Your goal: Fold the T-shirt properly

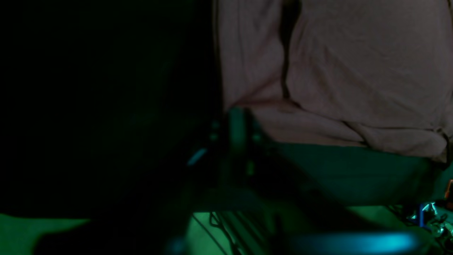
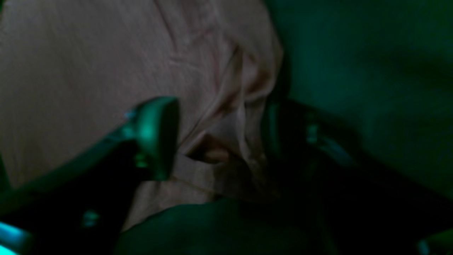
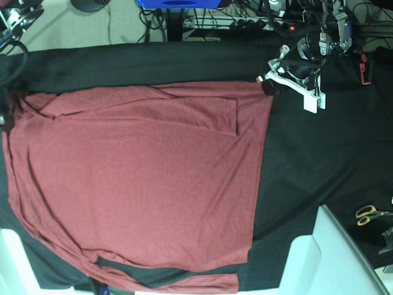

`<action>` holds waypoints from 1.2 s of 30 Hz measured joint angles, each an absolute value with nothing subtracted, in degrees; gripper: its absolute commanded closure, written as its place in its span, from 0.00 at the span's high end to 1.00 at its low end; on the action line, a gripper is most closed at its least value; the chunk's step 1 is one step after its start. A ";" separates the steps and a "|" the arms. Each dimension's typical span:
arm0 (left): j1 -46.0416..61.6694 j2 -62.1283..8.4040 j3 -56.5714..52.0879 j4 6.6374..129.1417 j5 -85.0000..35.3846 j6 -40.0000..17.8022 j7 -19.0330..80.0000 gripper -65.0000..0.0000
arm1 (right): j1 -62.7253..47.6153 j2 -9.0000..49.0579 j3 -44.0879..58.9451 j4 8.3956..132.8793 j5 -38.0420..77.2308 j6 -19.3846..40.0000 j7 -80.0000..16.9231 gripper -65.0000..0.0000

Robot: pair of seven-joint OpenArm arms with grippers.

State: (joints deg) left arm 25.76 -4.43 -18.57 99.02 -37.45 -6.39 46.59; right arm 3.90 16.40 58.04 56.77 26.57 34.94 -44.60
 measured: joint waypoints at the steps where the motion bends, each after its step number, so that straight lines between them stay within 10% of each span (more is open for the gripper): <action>1: 25.76 -4.93 -18.57 99.02 -37.56 -6.39 46.57 0.34 | 3.14 16.14 58.00 58.57 26.63 33.80 -43.79 0.68; 8: 25.85 -5.89 -25.52 99.04 -37.74 -6.42 46.54 0.72 | -4.71 13.54 48.07 76.01 25.91 32.36 -42.65 0.65; 15: 28.36 -5.89 -34.28 99.13 -37.71 -6.66 46.17 0.73 | -8.19 15.14 28.36 77.08 27.00 33.34 -41.95 0.58; 21: 30.81 -5.69 -42.70 99.04 -37.69 -26.33 46.30 0.73 | -7.18 14.04 28.12 74.54 15.62 32.40 -41.45 0.58; 30: 31.18 -5.74 -50.11 94.11 -37.43 -30.09 46.78 0.73 | -6.24 10.55 27.88 74.54 7.81 32.60 -38.74 0.56; 36: 31.11 -5.69 -50.02 92.12 -37.56 -30.11 46.57 0.73 | -5.63 10.26 27.53 74.54 7.68 32.80 -38.83 0.12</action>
State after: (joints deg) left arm 31.11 -5.69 -50.02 92.12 -37.56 -30.11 46.57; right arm -5.63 10.26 27.53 74.54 7.68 32.80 -38.83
